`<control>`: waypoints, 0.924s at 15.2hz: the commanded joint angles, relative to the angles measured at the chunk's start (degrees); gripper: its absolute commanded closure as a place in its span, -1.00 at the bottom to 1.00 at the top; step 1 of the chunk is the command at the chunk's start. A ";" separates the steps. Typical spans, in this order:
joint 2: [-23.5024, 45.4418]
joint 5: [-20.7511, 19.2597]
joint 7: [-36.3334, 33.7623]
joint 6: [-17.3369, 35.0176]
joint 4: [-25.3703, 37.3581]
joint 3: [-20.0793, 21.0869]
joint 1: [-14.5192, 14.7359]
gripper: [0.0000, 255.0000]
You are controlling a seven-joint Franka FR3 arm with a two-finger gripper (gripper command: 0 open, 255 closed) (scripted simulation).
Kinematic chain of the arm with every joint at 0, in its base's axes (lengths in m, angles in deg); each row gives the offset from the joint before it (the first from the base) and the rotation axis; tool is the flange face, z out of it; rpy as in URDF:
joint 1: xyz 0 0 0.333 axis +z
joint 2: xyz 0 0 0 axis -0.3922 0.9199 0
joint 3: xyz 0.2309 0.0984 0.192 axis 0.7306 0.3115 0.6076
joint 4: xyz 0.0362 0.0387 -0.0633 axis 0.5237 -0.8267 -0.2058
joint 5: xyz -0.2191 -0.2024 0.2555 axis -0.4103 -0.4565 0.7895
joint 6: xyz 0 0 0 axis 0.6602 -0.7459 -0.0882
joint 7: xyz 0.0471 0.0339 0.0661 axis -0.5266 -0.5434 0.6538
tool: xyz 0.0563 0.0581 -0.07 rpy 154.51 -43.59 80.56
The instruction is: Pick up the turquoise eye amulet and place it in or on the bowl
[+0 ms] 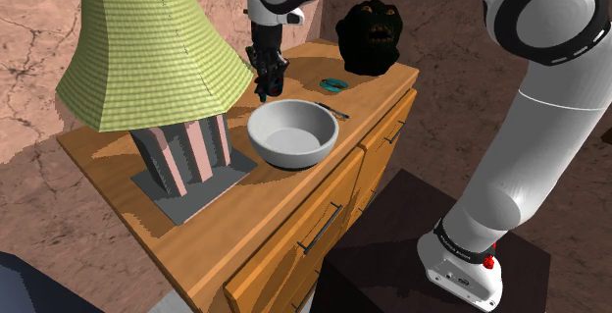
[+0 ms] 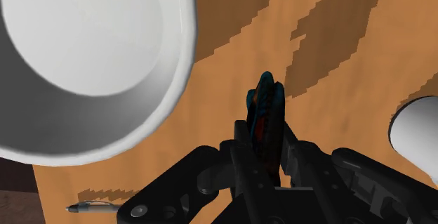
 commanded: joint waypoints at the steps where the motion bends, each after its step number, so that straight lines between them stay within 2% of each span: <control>1: 0.30 -0.10 0.04 -1.78 2.04 0.02 0.10 1.00; 14: 2.17 -0.93 -0.19 -12.54 14.49 0.34 1.19 1.00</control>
